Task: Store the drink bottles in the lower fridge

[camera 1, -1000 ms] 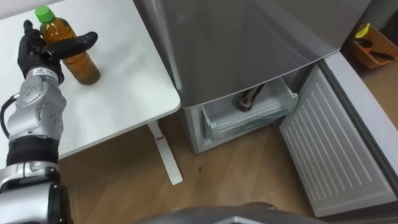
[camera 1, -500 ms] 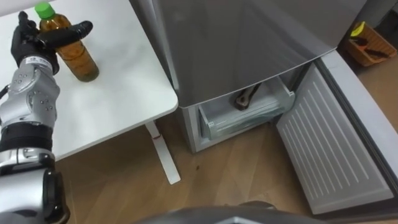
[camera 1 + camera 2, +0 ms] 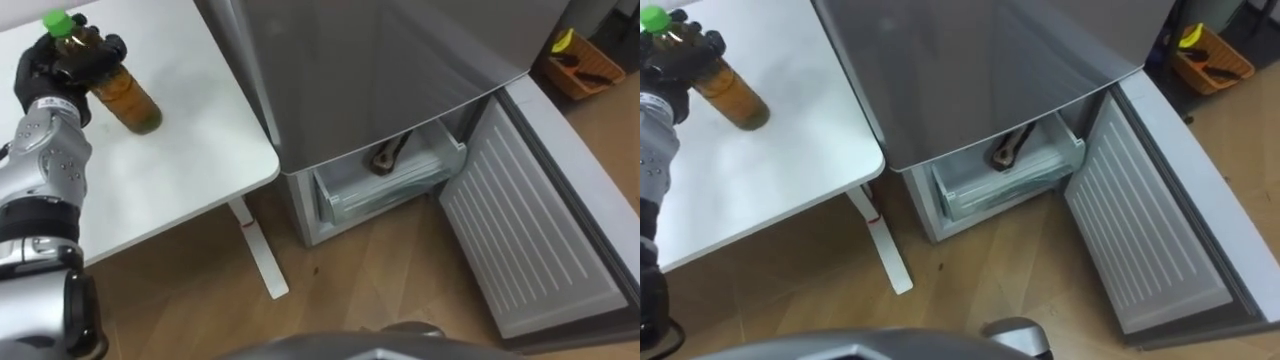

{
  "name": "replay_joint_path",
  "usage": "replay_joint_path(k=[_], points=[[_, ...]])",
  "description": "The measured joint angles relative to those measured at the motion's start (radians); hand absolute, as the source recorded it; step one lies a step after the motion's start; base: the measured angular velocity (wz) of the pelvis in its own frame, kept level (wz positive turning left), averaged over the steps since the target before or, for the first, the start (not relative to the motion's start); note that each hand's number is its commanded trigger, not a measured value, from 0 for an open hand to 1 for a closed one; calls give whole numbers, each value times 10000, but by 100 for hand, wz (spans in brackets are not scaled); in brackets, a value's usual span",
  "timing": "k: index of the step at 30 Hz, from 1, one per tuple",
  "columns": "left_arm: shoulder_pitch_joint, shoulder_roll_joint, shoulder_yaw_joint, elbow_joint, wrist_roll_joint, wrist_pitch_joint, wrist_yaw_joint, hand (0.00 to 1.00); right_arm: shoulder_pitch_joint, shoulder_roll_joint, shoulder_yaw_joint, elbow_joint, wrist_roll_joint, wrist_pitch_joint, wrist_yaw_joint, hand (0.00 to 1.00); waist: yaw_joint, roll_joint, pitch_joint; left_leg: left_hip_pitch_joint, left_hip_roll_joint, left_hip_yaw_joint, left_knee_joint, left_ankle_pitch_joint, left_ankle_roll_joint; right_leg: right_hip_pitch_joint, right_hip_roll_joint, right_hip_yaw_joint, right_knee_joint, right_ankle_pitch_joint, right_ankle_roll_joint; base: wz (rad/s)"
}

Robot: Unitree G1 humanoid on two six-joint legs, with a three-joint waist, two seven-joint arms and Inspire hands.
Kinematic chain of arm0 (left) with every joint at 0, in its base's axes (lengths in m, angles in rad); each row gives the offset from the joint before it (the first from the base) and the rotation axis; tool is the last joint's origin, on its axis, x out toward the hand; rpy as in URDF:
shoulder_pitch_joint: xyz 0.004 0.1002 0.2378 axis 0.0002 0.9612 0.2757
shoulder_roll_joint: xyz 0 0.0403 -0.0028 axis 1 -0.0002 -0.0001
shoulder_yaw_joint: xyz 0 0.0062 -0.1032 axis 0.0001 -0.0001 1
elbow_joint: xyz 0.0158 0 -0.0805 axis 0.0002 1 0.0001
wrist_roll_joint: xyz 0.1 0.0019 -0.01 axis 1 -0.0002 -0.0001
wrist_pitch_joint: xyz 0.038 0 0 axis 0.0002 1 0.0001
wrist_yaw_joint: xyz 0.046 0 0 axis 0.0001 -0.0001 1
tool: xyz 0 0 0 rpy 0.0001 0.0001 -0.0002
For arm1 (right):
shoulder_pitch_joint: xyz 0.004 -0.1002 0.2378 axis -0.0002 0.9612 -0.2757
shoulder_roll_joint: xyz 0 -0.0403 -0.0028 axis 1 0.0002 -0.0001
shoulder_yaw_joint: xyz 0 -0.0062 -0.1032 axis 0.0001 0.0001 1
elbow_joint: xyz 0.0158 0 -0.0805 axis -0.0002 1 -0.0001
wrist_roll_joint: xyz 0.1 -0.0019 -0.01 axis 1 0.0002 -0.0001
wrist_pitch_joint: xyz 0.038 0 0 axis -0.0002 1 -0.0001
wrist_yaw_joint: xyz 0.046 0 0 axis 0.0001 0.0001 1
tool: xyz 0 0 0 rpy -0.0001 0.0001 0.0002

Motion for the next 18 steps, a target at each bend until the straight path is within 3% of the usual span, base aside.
replay_joint_path(k=[18], points=[[-32,-2,-19,109,0,111,-256,100,-70,1,-8,-25,-2,-72,-4,0,13,-285,11,43,2,47,-1,0,0,-15,15,80,-2,5,-4,0]])
